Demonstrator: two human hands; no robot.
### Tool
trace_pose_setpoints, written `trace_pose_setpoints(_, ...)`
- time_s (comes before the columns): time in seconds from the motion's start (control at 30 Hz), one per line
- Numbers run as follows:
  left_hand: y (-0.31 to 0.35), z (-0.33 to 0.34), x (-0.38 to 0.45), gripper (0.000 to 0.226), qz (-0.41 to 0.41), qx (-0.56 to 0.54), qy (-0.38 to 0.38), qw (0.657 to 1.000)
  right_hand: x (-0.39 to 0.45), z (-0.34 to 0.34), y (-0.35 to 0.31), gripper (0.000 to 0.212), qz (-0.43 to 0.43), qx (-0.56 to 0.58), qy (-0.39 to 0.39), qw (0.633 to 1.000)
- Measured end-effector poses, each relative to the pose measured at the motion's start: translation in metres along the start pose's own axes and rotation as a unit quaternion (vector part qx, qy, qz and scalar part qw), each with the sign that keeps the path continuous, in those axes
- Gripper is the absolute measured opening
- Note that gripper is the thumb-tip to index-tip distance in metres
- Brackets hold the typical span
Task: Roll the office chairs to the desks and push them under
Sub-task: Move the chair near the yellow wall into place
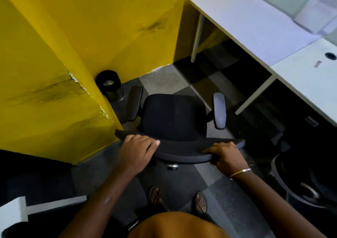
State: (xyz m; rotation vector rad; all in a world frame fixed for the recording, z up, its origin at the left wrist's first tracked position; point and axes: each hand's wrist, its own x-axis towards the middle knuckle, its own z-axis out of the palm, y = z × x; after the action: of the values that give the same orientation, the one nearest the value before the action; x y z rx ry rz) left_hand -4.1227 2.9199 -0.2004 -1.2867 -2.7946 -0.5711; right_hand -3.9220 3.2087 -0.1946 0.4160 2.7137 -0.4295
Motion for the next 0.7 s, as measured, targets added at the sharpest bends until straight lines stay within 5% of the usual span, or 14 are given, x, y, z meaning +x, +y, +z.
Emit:
trace_pose_setpoints(0.13, 0.005, -0.004, -0.010, 0.058, -0.073, 0.018, -0.060, 0.995, -0.041, 0.006, 0.004, 0.048, -0.038, 0.010, -0.020, 0.999)
trace_pose_setpoints(0.3, 0.013, 0.007, -0.026, 0.044, -0.141, 0.024, -0.195, 0.970, -0.079, 0.004, 0.013, 0.051, -0.075, 0.010, -0.110, 0.991)
trace_pose_setpoints(0.43, 0.022, 0.025, -0.031, 0.038, -0.178, 0.027, -0.197, 0.964, -0.075, -0.029, 0.041, 0.053, -0.059, 0.290, -0.327, 0.897)
trace_pose_setpoints(0.47, 0.022, 0.031, -0.030, 0.038, -0.186, 0.024, -0.208, 0.960, -0.067, -0.035, 0.048, 0.046, -0.043, 0.335, -0.323, 0.884)
trace_pose_setpoints(0.6, 0.010, 0.060, -0.007, 0.048, -0.223, 0.028, -0.283, 0.933, -0.007, -0.021, 0.080, 0.054, 0.080, 0.215, -0.177, 0.957)
trace_pose_setpoints(0.7, -0.020, 0.084, 0.015, 0.060, -0.295, -0.007, -0.249, 0.923, 0.040, 0.012, 0.110, 0.069, 0.184, 0.177, -0.115, 0.960)
